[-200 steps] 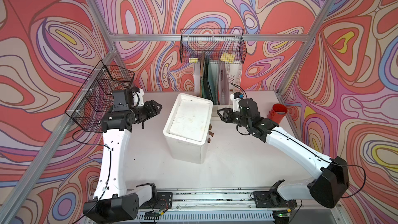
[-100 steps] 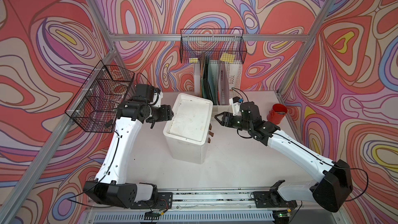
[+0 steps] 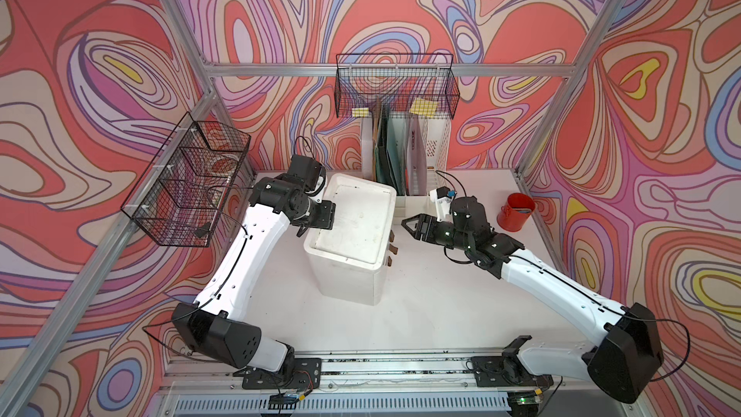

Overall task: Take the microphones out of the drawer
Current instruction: Open the drawer in the storage box.

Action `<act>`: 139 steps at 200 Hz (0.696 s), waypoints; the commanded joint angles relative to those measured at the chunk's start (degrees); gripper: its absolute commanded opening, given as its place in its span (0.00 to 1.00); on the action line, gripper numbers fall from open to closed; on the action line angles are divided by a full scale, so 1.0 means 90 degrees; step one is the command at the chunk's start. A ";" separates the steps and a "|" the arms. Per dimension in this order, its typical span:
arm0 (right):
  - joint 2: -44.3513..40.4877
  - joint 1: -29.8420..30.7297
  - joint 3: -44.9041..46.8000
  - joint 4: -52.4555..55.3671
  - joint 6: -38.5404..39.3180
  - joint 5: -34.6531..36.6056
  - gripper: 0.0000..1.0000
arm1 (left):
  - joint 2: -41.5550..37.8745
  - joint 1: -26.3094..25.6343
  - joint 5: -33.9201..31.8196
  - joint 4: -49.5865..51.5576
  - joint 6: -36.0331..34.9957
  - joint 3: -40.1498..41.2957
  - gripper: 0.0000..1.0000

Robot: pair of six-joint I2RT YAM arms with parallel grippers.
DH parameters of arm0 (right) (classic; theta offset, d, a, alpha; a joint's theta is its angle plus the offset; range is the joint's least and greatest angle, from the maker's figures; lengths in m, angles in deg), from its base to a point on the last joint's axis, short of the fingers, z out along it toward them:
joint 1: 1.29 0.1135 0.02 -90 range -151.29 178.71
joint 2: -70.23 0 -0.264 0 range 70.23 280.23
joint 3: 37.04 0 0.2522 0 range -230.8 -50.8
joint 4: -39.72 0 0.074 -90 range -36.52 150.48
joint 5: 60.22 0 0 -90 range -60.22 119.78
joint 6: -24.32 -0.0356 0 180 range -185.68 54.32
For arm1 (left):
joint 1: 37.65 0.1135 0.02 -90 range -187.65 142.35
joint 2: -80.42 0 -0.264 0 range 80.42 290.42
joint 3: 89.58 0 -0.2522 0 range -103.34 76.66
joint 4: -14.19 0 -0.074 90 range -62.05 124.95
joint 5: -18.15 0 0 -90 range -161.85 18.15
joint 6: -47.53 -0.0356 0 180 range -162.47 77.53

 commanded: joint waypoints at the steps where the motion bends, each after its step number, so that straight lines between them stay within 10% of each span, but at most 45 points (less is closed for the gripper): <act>1: -0.0075 -0.0110 0.0430 -0.0871 -0.0425 -0.0546 0.63 | 0.0087 -0.0110 -0.0419 0.0190 -0.0117 -0.0169 0.50; 139: 0.1108 -0.0167 0.1937 -0.5604 -0.2816 -0.1642 0.56 | -0.0197 -0.0263 -0.0779 -0.0075 0.0407 0.0086 0.01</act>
